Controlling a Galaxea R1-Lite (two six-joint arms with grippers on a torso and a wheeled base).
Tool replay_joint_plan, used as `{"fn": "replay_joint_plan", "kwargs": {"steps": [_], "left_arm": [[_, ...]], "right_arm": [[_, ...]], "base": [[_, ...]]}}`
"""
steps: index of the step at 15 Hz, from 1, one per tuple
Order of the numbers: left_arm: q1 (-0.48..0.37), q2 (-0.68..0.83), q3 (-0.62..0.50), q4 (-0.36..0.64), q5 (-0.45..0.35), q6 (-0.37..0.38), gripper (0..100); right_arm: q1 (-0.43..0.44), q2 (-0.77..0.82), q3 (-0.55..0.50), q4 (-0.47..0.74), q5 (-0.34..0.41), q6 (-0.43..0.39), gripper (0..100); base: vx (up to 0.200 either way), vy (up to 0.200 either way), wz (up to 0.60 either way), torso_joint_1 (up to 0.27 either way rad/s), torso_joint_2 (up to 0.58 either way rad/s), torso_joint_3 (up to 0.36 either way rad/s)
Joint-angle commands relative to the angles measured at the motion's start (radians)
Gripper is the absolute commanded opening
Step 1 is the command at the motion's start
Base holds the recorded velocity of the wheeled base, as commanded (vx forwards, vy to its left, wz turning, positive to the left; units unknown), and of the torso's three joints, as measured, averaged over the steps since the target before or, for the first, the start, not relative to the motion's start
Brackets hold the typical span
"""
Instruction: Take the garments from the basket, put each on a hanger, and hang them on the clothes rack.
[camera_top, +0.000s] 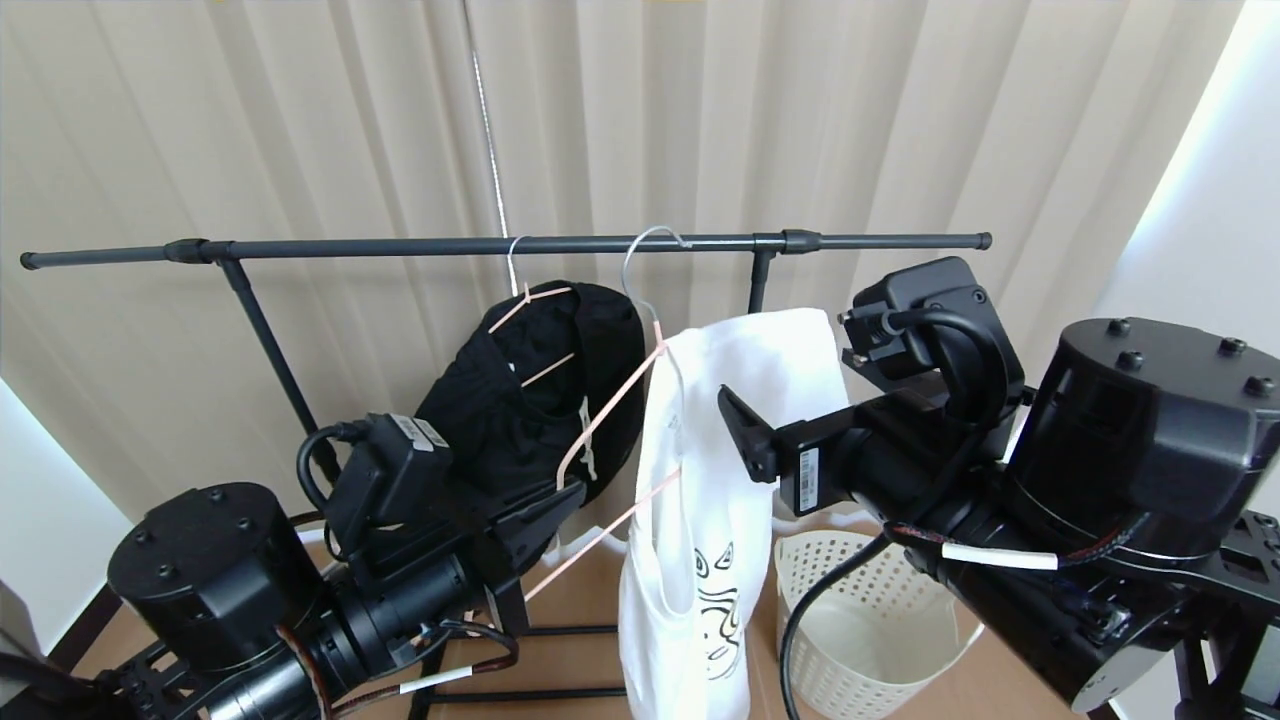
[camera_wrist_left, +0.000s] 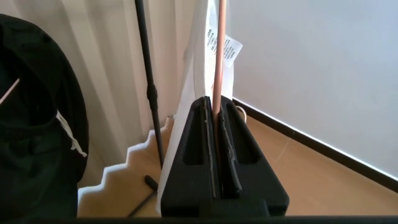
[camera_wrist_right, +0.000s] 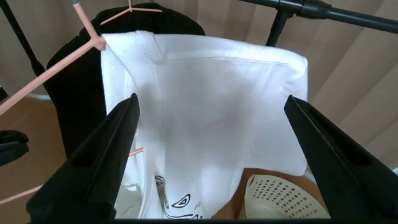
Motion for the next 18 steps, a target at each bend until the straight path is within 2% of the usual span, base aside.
{"fn": "replay_joint_plan", "kwargs": {"steps": [1,2,3,4,5,6,7,8,9,11,12,14,16,17,18], "left_arm": [[0.033,0.001,0.017,-0.001,-0.042,0.001,0],[0.045,0.001,0.022,-0.001,-0.059,0.001,0],[0.076,0.0,0.037,-0.001,-0.096,0.004,0],[0.09,0.0,0.043,-0.001,-0.116,0.004,0],[0.12,0.001,0.057,-0.001,-0.165,0.005,0],[0.127,0.001,0.062,-0.001,-0.18,0.007,0],[0.136,0.0,0.071,-0.001,-0.214,0.01,0],[0.142,-0.002,0.082,-0.001,-0.249,0.013,0],[0.151,-0.005,0.086,-0.001,-0.292,0.024,0],[0.182,-0.003,0.1,-0.001,-0.38,0.061,0],[0.199,-0.003,0.109,-0.001,-0.423,0.08,0],[0.226,-0.002,0.122,-0.001,-0.513,0.122,0],[0.236,0.001,0.12,-0.001,-0.558,0.139,0],[0.236,0.003,0.123,-0.001,-0.567,0.149,0],[0.236,0.003,0.126,-0.001,-0.568,0.154,0]], "right_arm": [[-0.035,-0.055,0.036,0.004,0.063,-0.024,100],[-0.045,-0.075,0.049,0.006,0.092,-0.036,100],[-0.083,-0.133,0.083,0.01,0.192,-0.076,100],[-0.117,-0.15,0.091,0.023,0.245,-0.084,100],[-0.189,-0.202,0.085,0.11,0.393,-0.089,100],[-0.218,-0.231,0.075,0.165,0.462,-0.089,100],[-0.304,-0.289,0.017,0.328,0.637,-0.115,100],[-0.371,-0.315,-0.029,0.443,0.759,-0.148,100],[-0.433,-0.322,-0.078,0.549,0.87,-0.197,100],[-0.506,-0.309,-0.159,0.727,1.028,-0.325,100],[-0.514,-0.294,-0.196,0.803,1.072,-0.392,100],[-0.525,-0.245,-0.305,0.957,1.169,-0.474,100],[-0.534,-0.197,-0.402,1.087,1.192,-0.552,100],[-0.537,-0.13,-0.538,1.302,1.218,-0.664,100],[-0.539,-0.108,-0.573,1.36,1.218,-0.701,100]], "base": [[0.0,0.0,0.0,0.0,0.0,0.0],[0.0,0.0,0.0,0.0,0.0,0.0],[0.0,0.0,0.0,0.0,0.0,0.0],[0.0,0.0,0.0,0.0,0.0,0.0],[0.0,0.0,0.0,0.0,0.0,0.0],[0.0,0.0,0.0,0.0,0.0,0.0],[0.0,0.0,0.0,0.0,0.0,0.0],[0.0,0.0,0.0,0.0,0.0,0.0],[0.0,0.0,0.0,0.0,0.0,0.0],[0.0,0.0,0.0,0.0,0.0,0.0],[0.0,0.0,0.0,0.0,0.0,0.0],[0.0,0.0,0.0,0.0,0.0,0.0],[0.0,0.0,0.0,0.0,0.0,0.0],[0.0,0.0,0.0,0.0,0.0,0.0],[0.0,0.0,0.0,0.0,0.0,0.0]]}}
